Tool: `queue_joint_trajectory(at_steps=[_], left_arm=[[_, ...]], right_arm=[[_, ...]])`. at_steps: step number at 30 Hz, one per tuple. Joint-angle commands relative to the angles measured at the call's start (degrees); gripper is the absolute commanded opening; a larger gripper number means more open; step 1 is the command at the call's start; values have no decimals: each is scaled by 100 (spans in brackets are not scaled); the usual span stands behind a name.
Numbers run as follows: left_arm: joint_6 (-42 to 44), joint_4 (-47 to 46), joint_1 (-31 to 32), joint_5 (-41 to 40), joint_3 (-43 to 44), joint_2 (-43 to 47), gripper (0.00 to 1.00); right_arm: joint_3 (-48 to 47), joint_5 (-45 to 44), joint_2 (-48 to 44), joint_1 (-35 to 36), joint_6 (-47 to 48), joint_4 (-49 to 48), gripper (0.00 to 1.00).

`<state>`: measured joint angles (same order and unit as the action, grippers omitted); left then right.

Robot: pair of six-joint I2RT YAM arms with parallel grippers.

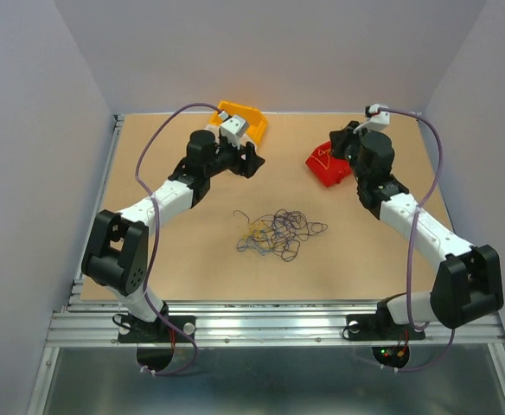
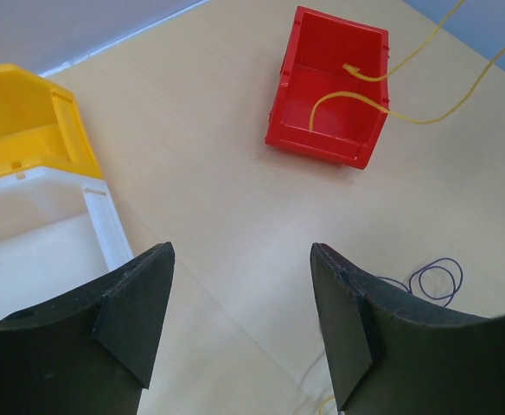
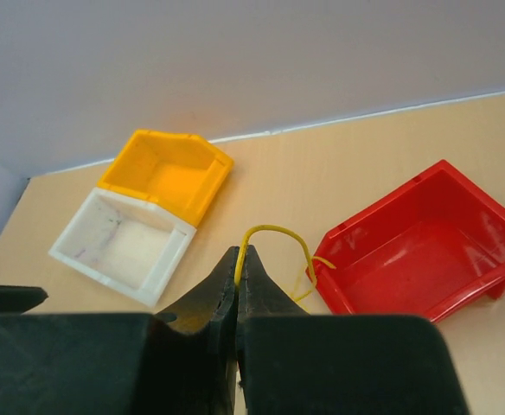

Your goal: Untangle the cables

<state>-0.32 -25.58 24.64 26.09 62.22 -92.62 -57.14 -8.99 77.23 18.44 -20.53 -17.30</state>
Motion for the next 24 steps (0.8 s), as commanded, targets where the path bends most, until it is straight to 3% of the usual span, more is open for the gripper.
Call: queue_joint_trajectory(at_steps=[1, 11, 24], left_arm=[[5, -324, -12, 55, -104, 323, 75], [5, -342, -12, -16, -113, 323, 75], [5, -342, -12, 19, -113, 288, 75]], right_arm=[[-51, -550, 116, -59, 119, -529, 0], [89, -973, 433, -235, 155, -538, 1], [-253, -402, 1566, -631, 67, -538, 1]])
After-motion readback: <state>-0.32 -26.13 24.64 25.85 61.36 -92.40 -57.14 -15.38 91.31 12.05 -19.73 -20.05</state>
